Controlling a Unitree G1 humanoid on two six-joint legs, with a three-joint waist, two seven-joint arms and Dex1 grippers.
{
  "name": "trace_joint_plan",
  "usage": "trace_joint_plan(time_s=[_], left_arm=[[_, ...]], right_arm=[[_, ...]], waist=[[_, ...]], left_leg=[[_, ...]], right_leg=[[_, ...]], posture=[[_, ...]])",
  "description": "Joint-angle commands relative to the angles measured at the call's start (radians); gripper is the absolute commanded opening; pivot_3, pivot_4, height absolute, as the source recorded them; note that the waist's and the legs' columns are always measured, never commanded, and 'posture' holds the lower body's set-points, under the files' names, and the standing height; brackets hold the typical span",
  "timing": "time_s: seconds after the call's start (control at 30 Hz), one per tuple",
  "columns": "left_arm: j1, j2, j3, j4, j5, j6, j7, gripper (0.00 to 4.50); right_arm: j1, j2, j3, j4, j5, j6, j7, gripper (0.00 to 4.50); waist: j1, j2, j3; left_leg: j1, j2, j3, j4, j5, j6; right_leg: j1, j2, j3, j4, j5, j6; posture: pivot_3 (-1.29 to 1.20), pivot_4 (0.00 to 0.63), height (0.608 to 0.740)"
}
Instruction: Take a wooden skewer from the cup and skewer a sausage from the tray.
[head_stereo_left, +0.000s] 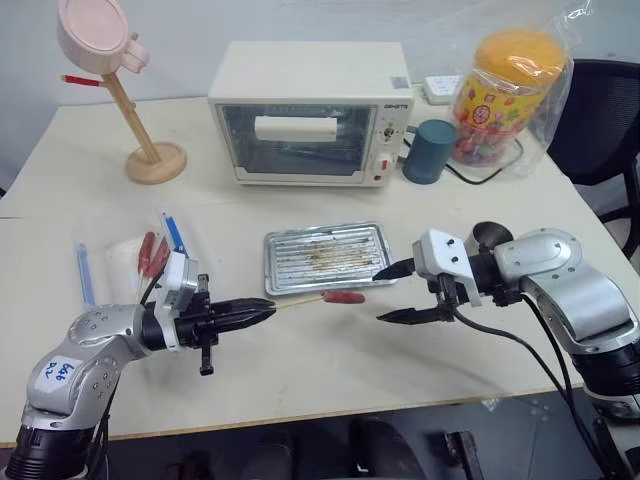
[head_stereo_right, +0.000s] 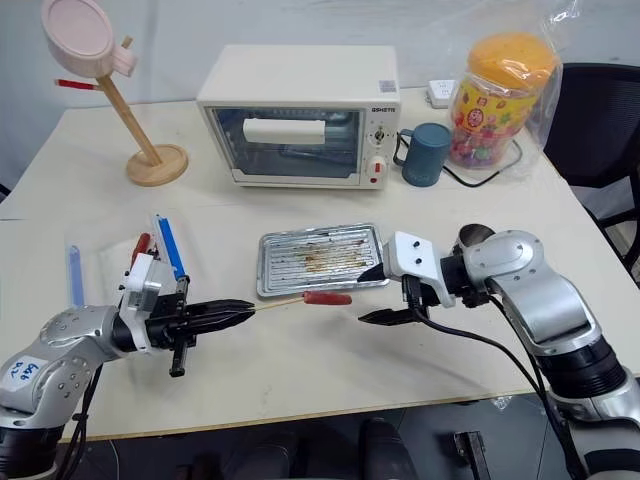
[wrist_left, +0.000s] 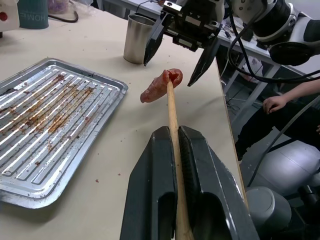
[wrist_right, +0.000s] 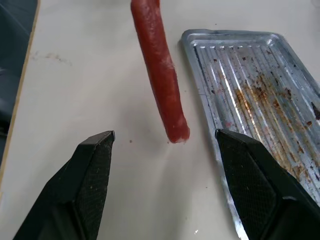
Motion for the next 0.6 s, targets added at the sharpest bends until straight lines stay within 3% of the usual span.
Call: trace_joint_plan(time_s=[0.03,0.57,0.6], left_arm=[[-0.014,0.004,0.007,-0.022,-0.01,-0.013,-0.006,0.0],[-0.017,0.001,0.004,-0.03,-0.014,-0.007,0.0,0.0],[-0.017,0.0,0.004,-0.03,-0.014,-0.007,0.001,0.0]], right_arm=[[-0.022,0.031,0.017,0.041,-0.02,-0.049,-0.019,3.38],[-0.079,0.104,0.074,0.123,-0.031,-0.076,0.008,3.38],[-0.08,0.106,0.076,0.123,-0.03,-0.073,0.01,3.2]], waist=[[0.0,0.0,0.0],[0.0,0.0,0.0],[0.0,0.0,0.0]], left_leg=[[0.0,0.0,0.0,0.0,0.0,0.0],[0.0,0.0,0.0,0.0,0.0,0.0],[0.0,0.0,0.0,0.0,0.0,0.0]], right_leg=[[0.0,0.0,0.0,0.0,0.0,0.0],[0.0,0.0,0.0,0.0,0.0,0.0],[0.0,0.0,0.0,0.0,0.0,0.0]], posture=[[0.0,0.15,0.74],[0.0,0.15,0.74],[0.0,0.15,0.74]])
